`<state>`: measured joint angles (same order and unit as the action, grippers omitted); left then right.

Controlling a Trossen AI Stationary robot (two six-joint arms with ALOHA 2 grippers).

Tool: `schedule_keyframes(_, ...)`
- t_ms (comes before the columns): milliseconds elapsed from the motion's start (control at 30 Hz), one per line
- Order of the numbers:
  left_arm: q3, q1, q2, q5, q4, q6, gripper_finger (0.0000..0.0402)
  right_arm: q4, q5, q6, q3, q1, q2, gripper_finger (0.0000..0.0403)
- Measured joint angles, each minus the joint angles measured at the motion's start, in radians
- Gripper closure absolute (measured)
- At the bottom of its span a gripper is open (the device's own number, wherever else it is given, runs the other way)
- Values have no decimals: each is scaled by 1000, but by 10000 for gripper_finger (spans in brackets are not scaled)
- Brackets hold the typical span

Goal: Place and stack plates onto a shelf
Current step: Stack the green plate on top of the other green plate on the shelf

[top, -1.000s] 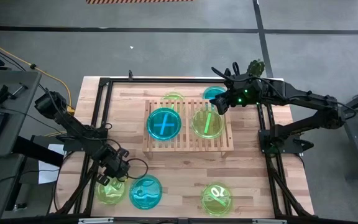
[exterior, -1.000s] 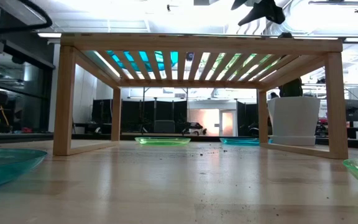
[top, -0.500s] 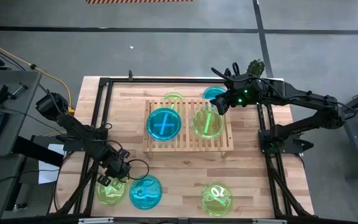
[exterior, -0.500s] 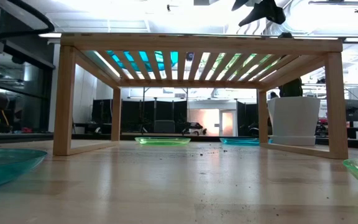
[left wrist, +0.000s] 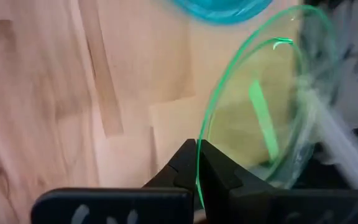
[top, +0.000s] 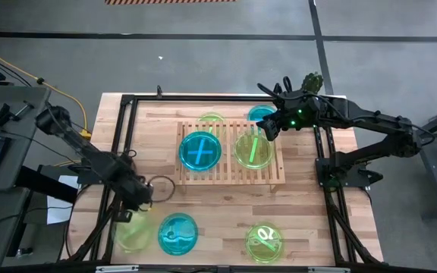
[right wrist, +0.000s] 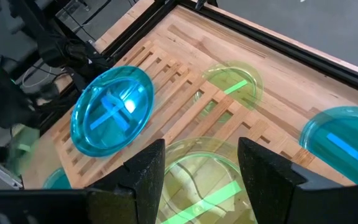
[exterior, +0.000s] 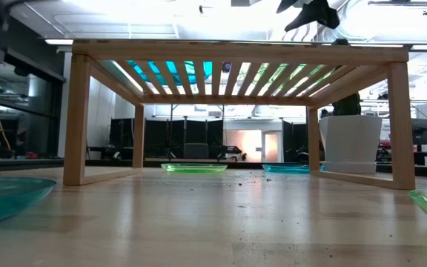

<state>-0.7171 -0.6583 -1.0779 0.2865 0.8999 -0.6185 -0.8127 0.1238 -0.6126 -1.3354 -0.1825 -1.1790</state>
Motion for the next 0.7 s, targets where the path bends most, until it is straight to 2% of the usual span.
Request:
schedule_keyframes(133, -120, 23, 121, -3, 136, -120, 401, -1, -1, 11, 0, 0, 0, 219)
schedule_keyframes(267, -293, 71, 203, -41, 222, -267, 401, -4, -1, 12, 0, 0, 0, 219)
schedule_keyframes(367, -452, 150, 218, -187, 227, -356, 401, -6, -2, 15, 0, 0, 0, 219)
schedule_keyframes(467, -611, 265, 175, -387, 217, -345, 401, 13, -2, 10, 0, -1, 0, 219)
schedule_keyframes(567, -730, 407, 81, -510, 189, -284, 401, 44, -9, 10, 0, -1, 0, 219)
schedule_keyframes(633, -775, 502, -3, -507, 177, -231, 401, 69, -22, 10, 0, -1, 0, 219)
schedule_keyframes(700, -798, 581, -86, -441, 137, -168, 401, 82, -29, 11, 0, -1, 10, 219)
